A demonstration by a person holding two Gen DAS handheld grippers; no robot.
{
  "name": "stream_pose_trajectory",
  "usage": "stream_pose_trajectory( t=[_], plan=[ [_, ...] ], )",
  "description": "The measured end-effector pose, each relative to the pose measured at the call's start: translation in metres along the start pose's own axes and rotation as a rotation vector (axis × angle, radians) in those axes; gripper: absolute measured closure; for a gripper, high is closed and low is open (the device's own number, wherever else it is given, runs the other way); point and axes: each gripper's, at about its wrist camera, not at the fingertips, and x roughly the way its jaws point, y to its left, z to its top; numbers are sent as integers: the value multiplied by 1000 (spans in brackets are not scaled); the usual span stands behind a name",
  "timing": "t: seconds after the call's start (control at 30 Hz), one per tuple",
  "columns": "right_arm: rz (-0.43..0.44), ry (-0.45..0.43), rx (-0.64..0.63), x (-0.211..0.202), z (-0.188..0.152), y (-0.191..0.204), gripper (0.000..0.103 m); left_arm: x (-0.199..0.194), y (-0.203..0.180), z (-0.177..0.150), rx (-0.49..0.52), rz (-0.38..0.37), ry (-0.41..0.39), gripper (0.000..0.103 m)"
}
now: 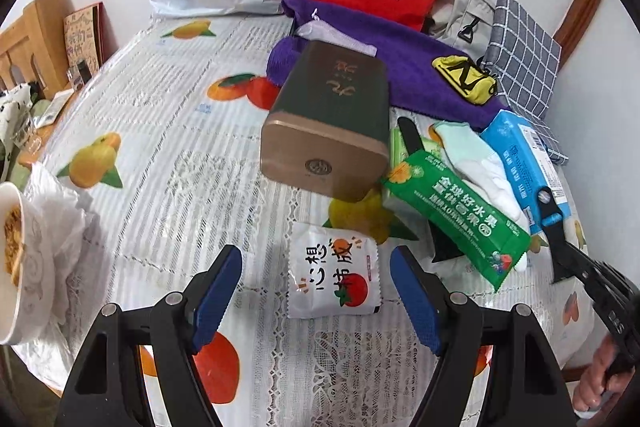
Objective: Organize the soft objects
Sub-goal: 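Grasp the white snack packet with the left gripper and lift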
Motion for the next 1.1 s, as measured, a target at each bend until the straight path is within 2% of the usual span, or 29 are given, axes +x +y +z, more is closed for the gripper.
stream_pose_trajectory(
  t=[0.27, 0.3, 0.33, 0.37, 0.6, 0.67, 0.77, 0.83, 0.87, 0.93, 1.1],
  plan=[
    [-72, -10, 9, -22, -28, -24, 100, 30, -11, -7, 27, 47, 62, 28],
    [-87, -9, 13, -23, -33, -29, 100, 34, -12, -8, 31, 55, 70, 21],
    [-99, -6, 17, -23, -36, -33, 100, 36, -17, -9, 48, 59, 48, 13],
    [-110, 2, 21, -22, -40, -37, 100, 37, -20, -10, 53, 62, 45, 12],
    [-117, 58, 70, -1, -60, -60, 100, 46, -34, -14, 114, 146, 19, 11],
    [-115, 59, 69, 4, -61, -61, 98, 46, -35, -15, 123, 155, 8, 16],
    [-99, 85, 83, 14, -61, -64, 97, 44, -32, -12, 118, 155, -8, 32],
    [-96, 72, 88, 18, -61, -65, 97, 42, -31, -10, 121, 158, -13, 46],
    [-92, 67, 86, 18, -60, -64, 97, 42, -30, -10, 116, 155, -12, 47],
    [-95, 63, 77, 20, -60, -63, 99, 41, -28, -8, 106, 152, -13, 57],
    [-104, 65, 61, 21, -59, -60, 99, 40, -26, -7, 102, 134, -2, 66]
  ],
)
